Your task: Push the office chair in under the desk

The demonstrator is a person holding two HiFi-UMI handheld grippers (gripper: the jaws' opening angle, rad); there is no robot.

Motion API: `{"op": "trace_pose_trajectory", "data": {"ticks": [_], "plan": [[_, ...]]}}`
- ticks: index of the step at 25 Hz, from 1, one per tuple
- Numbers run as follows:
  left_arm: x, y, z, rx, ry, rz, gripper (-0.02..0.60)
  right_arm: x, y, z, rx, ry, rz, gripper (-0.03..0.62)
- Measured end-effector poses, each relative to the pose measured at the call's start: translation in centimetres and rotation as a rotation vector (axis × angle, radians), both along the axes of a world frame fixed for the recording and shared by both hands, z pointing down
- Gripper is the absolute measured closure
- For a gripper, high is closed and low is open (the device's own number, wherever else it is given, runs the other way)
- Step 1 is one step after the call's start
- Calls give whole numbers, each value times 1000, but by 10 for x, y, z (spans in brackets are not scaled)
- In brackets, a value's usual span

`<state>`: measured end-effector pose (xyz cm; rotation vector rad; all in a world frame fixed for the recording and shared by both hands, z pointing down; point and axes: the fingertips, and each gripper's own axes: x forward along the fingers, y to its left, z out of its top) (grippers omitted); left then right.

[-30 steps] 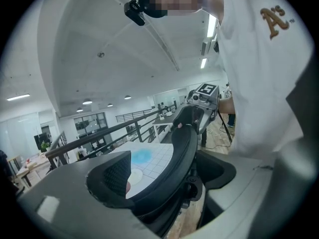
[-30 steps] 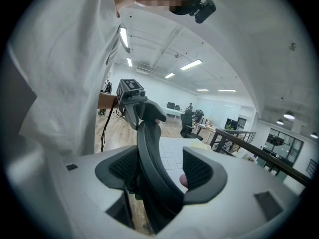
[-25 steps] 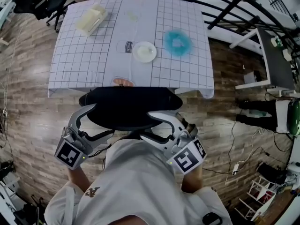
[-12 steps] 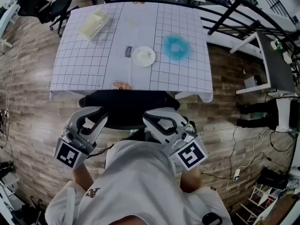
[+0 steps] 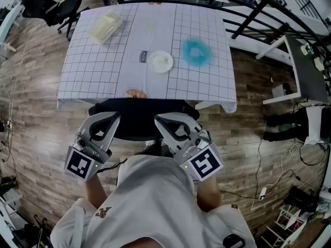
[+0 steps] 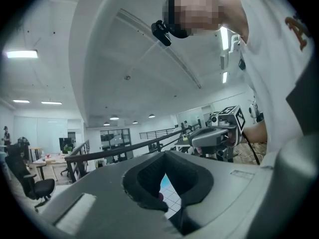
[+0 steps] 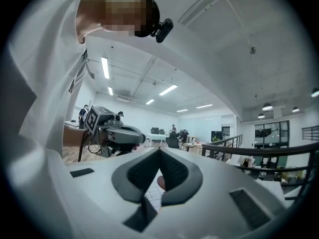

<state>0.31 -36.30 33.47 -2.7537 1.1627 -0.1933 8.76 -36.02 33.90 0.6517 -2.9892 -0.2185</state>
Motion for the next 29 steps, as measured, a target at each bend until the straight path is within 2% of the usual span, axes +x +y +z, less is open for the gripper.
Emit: {"op": "trace_pose_trajectory", "data": {"ticks": [13,29], "plan": [[-2,-3,0,-32,45,17,580,-4,-6,12,-45,1,3,591],[-5,-4,-2,-42,66,30,580,-7,-6,13,-42,15,-8,589]]}}
